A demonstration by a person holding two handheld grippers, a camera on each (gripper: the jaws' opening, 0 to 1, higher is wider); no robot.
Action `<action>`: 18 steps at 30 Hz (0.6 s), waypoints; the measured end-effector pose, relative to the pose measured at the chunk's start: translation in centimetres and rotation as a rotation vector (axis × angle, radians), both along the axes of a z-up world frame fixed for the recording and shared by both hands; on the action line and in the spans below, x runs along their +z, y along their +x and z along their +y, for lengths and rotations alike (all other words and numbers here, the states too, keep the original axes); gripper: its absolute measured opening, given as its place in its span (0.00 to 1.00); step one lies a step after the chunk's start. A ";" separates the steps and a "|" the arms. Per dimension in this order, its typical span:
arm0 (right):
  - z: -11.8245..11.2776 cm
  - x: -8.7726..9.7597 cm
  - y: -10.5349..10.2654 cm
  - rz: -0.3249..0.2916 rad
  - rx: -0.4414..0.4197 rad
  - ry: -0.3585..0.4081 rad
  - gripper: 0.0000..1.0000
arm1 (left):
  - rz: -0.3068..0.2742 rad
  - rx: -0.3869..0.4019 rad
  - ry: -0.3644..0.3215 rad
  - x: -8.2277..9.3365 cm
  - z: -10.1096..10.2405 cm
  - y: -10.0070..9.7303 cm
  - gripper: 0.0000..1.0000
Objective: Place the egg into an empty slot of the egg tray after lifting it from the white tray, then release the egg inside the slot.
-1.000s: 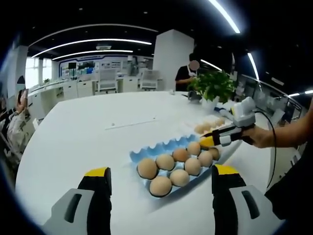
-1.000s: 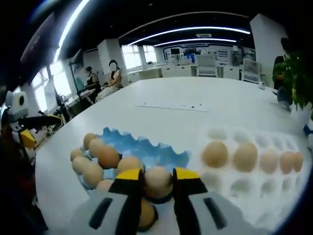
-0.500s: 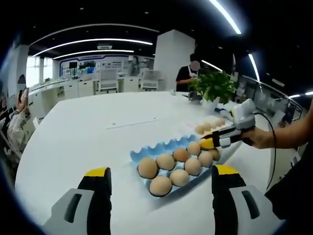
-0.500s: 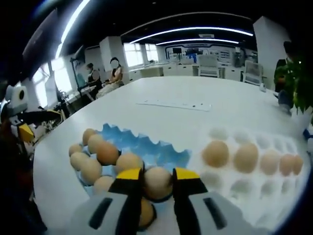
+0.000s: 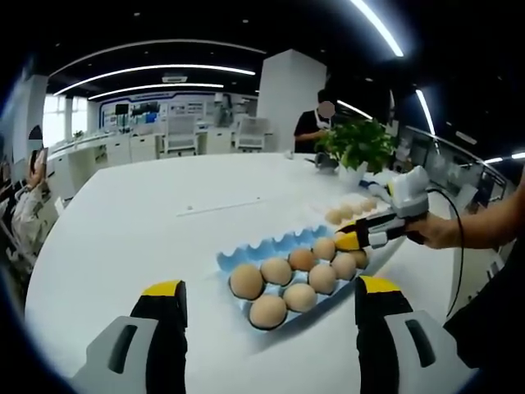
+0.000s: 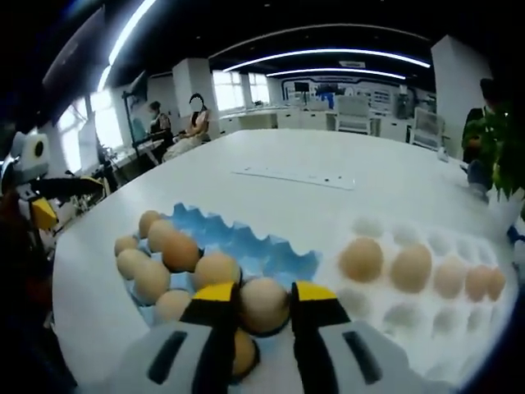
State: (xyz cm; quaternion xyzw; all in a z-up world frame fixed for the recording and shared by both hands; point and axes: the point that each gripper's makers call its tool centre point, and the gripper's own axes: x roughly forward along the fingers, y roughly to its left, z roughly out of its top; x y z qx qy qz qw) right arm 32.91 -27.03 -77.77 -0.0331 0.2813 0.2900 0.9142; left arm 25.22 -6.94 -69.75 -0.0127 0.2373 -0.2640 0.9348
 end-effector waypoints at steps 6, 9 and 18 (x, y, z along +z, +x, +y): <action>-0.7 1.5 -0.3 -0.030 -0.028 0.035 0.26 | 0.003 0.000 0.001 -0.1 0.1 0.0 0.84; -2.5 2.6 0.8 -0.075 -0.089 0.033 0.25 | 0.005 -0.001 0.003 -0.2 0.1 0.0 0.84; -7.0 3.3 4.2 -0.129 -0.262 0.011 0.25 | 0.002 -0.002 0.001 -0.1 0.1 0.2 0.84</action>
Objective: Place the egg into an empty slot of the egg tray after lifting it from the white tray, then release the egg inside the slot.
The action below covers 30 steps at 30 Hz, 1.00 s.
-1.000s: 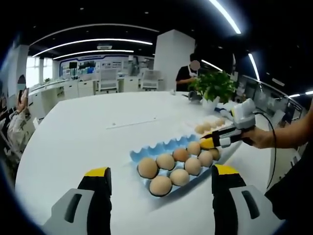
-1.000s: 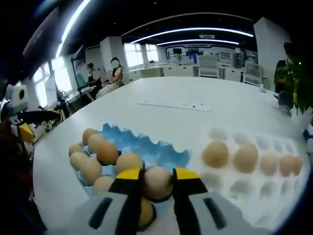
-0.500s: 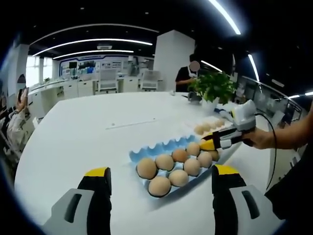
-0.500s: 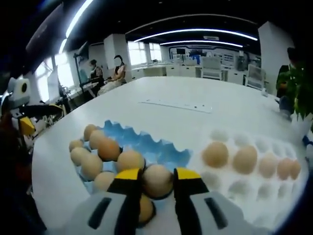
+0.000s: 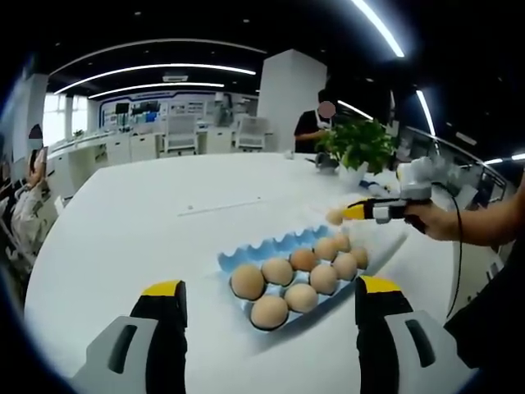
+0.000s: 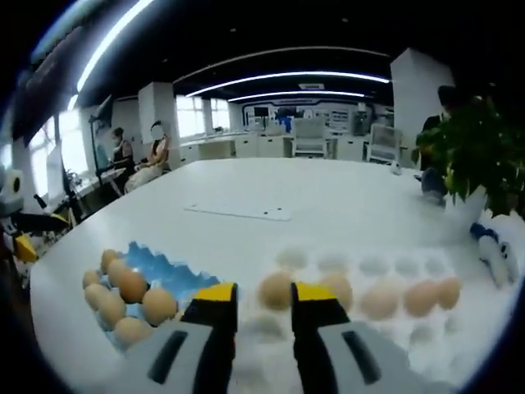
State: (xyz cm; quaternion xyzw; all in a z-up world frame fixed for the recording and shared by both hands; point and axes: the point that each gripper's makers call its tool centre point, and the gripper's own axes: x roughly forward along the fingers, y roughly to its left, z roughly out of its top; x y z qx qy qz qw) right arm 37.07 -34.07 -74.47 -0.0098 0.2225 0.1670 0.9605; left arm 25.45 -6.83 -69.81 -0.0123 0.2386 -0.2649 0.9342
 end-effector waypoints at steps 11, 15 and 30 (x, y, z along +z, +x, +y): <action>0.5 -2.2 2.0 0.045 -0.005 -0.080 0.27 | 0.002 -0.009 0.007 0.0 -0.1 0.2 0.83; 0.1 -2.9 2.5 0.059 -0.007 -0.126 0.26 | 0.004 -0.007 0.005 0.0 -0.1 0.3 0.84; 0.5 -0.9 2.3 0.018 -0.001 -0.066 0.24 | 0.013 0.009 0.002 -0.4 0.5 0.6 0.85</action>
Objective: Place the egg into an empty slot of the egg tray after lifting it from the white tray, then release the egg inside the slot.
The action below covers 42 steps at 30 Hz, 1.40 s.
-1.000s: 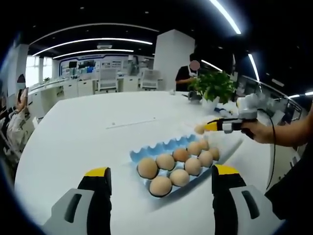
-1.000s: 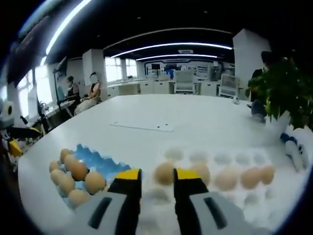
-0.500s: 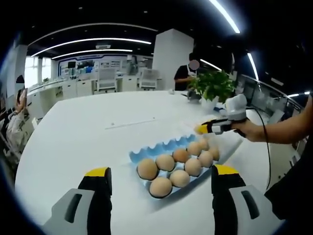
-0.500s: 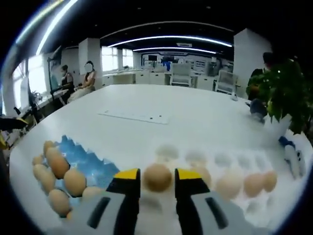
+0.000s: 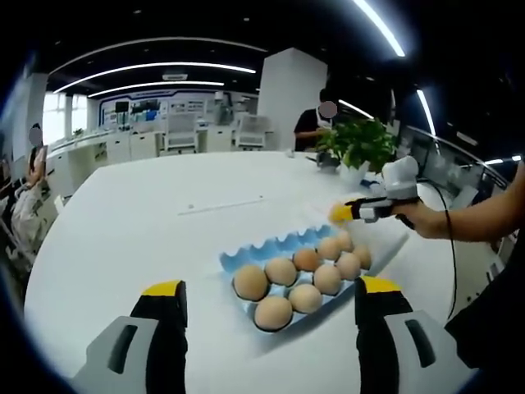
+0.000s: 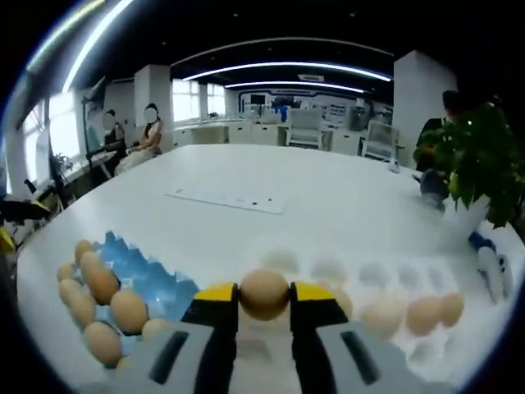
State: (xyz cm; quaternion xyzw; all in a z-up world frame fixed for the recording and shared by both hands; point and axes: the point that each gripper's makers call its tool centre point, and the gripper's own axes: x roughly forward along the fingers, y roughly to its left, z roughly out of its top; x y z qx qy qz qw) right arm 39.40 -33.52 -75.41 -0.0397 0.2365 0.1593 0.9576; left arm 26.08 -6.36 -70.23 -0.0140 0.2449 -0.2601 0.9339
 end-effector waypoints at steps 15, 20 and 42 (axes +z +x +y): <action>9.4 3.1 -1.3 -0.032 0.178 0.104 0.24 | -0.003 -0.014 -0.001 0.0 0.4 -0.2 0.84; 13.9 3.2 -1.2 -0.028 0.251 0.130 0.24 | 0.000 -0.016 0.001 -0.1 1.1 -0.3 0.84; 24.7 -0.5 -1.9 0.090 0.437 0.139 0.24 | -0.024 -0.014 0.006 0.3 3.3 0.3 0.84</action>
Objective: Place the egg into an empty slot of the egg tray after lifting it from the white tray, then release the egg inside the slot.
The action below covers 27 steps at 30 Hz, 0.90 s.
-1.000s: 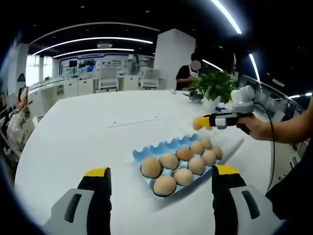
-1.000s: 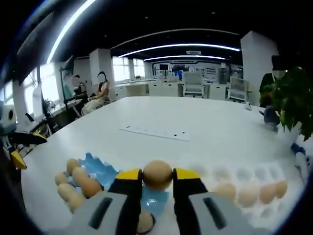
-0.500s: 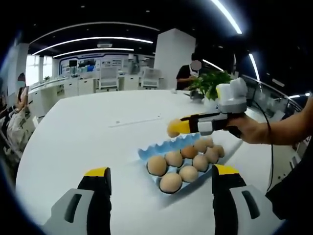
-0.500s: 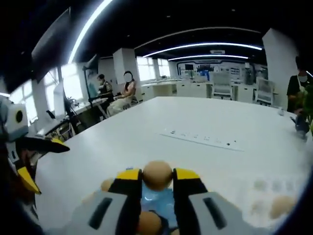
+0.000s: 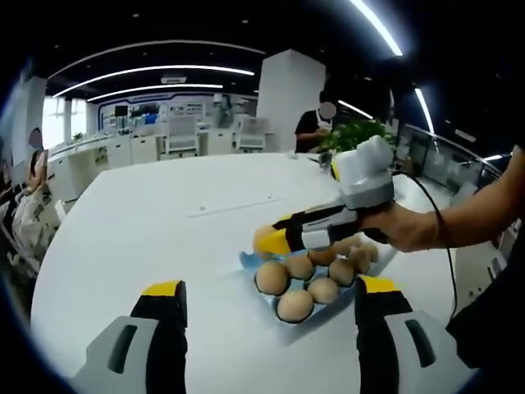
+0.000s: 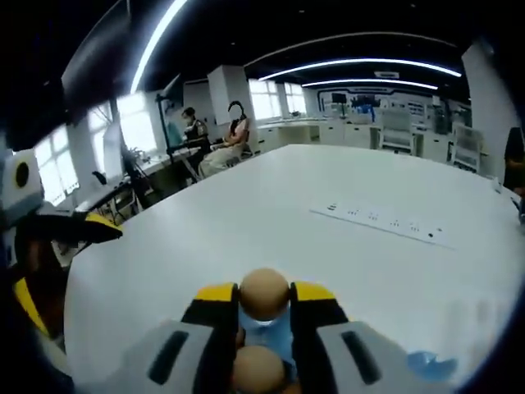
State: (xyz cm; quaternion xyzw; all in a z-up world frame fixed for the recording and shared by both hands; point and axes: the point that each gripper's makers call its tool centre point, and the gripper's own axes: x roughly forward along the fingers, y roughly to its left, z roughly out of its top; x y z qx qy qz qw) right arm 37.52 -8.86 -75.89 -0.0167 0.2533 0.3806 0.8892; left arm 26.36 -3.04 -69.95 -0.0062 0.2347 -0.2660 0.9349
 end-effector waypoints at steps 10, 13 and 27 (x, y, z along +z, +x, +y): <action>0.7 -1.6 0.5 0.057 -0.011 0.008 0.24 | 0.011 0.022 -0.003 -0.5 0.9 0.0 0.84; 0.8 -1.8 0.6 0.078 -0.010 0.021 0.25 | 0.012 0.029 -0.008 -0.5 1.0 0.0 0.84; 0.8 -1.9 0.5 0.079 -0.002 -0.002 0.24 | 0.021 0.054 -0.024 -0.6 1.3 0.0 0.84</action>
